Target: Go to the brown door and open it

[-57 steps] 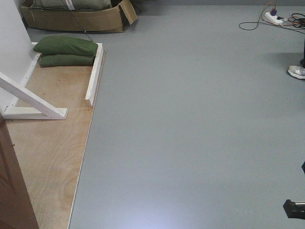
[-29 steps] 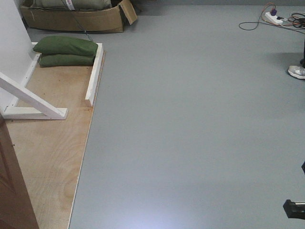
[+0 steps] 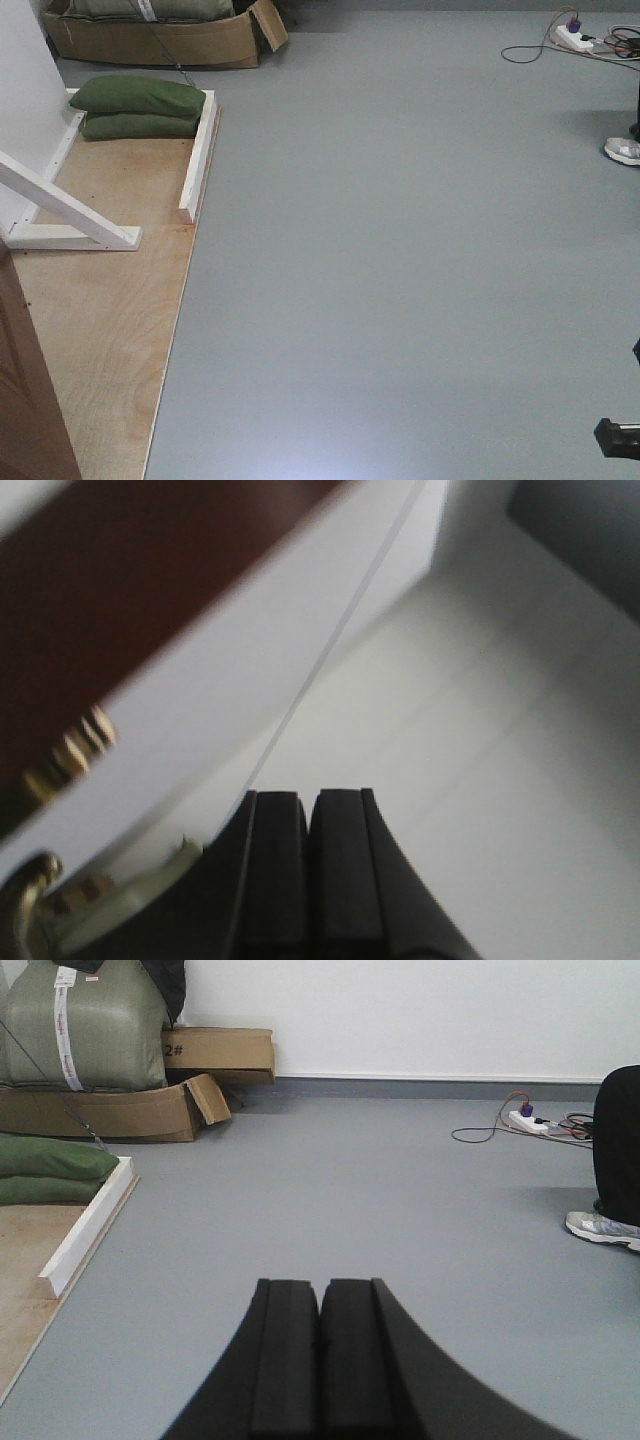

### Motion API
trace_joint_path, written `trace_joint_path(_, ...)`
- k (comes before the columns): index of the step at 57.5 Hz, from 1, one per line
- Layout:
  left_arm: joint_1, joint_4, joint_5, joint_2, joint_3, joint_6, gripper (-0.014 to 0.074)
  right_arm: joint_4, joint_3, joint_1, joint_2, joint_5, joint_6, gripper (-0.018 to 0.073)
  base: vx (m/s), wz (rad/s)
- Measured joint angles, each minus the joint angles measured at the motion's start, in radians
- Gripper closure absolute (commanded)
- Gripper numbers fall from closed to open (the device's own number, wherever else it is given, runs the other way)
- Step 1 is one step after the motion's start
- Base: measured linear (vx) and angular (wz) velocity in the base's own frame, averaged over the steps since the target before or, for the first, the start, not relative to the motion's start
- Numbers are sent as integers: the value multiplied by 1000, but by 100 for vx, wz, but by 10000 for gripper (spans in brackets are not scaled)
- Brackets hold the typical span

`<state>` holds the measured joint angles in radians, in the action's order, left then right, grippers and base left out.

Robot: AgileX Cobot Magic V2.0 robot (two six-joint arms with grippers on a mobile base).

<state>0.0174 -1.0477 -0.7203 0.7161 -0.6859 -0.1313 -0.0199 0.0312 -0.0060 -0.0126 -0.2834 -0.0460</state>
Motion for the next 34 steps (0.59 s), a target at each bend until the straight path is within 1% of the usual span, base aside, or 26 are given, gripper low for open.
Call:
trace_joint_path(3, 0, -52, -44, 4, -46, -56, 603, 0, 0, 0, 0, 0, 0, 559, 0, 0)
trace_joint_path(7, 0, -79, -72, 11, -115, -151, 603, 0, 0, 0, 0, 0, 0, 559, 0, 0)
trace_joint_path(14, 0, -86, -93, 16, -226, -319, 603, 0, 0, 0, 0, 0, 0, 559, 0, 0)
trace_joint_path(17, 0, -86, -116, 20, -260, -382, 603, 0, 0, 0, 0, 0, 0, 559, 0, 0)
trace_joint_path(19, 0, -92, -138, 24, -283, -411, 603, 0, 0, 0, 0, 0, 0, 559, 0, 0)
trace_joint_path(22, 0, -120, -174, 31, -311, -435, 603, 0, 0, 0, 0, 0, 0, 559, 0, 0)
trace_joint_path(25, 0, -171, -219, 42, -338, -449, 603, 0, 0, 0, 0, 0, 0, 559, 0, 0)
trace_joint_path(29, 0, -243, -279, 58, -361, -454, 603, 0, 0, 0, 0, 0, 0, 559, 0, 0)
trace_joint_path(34, 0, -306, -335, 77, -372, -457, 603, 0, 0, 0, 0, 0, 0, 559, 0, 0)
